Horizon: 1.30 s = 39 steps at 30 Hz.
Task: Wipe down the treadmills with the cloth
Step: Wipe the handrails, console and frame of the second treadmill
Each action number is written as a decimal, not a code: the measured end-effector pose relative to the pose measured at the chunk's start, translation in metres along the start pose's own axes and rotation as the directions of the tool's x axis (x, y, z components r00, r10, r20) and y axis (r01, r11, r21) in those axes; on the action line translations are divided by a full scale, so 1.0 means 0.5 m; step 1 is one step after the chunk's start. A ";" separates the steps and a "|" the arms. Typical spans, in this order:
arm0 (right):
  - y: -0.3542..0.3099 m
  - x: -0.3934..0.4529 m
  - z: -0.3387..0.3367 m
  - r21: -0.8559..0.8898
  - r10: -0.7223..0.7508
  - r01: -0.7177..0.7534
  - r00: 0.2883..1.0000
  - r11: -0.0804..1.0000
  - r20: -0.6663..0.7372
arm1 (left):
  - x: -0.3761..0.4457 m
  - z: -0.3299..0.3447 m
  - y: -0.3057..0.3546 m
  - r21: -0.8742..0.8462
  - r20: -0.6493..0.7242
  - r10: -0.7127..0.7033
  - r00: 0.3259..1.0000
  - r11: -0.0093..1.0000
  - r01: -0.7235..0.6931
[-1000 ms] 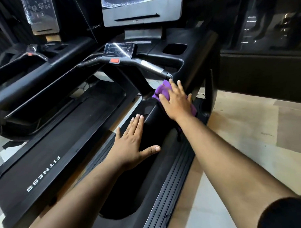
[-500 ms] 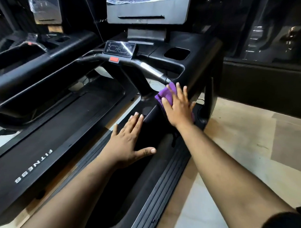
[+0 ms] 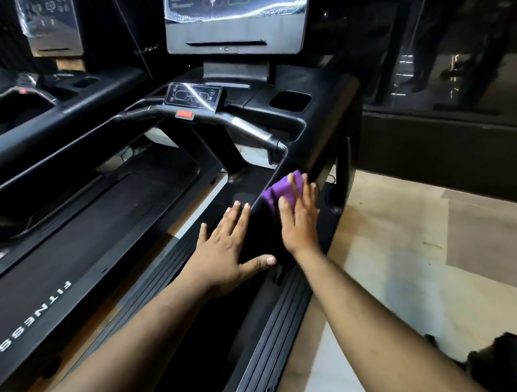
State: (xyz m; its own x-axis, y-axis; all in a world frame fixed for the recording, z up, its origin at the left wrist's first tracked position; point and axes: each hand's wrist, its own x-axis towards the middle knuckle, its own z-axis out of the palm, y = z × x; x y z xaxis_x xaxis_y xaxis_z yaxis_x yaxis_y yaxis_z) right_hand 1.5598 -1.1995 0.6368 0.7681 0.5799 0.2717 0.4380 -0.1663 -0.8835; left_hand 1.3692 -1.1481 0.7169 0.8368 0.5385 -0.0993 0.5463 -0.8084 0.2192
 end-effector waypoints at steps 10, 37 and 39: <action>-0.012 -0.161 0.037 0.174 -0.096 0.098 0.995 0.980 -0.016 | -0.004 -0.005 0.001 0.010 0.015 0.020 1.000 1.000 -0.020; 0.057 0.243 -0.038 -0.296 -0.275 0.309 0.950 0.904 0.150 | 0.303 -0.029 0.074 0.017 -0.016 -0.073 0.997 0.997 0.073; 0.074 0.276 -0.058 -0.265 -0.370 0.440 0.887 0.858 0.276 | 0.301 -0.026 0.075 0.029 0.000 -0.084 0.996 0.996 0.084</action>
State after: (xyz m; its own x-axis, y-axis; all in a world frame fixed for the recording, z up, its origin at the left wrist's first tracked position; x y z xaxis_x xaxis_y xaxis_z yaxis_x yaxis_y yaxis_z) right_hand 1.6954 -1.1489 0.6527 0.3904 0.7958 0.4629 0.8377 -0.0986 -0.5371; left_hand 1.5151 -1.0944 0.7225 0.7877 0.6048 -0.1171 0.6157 -0.7668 0.1815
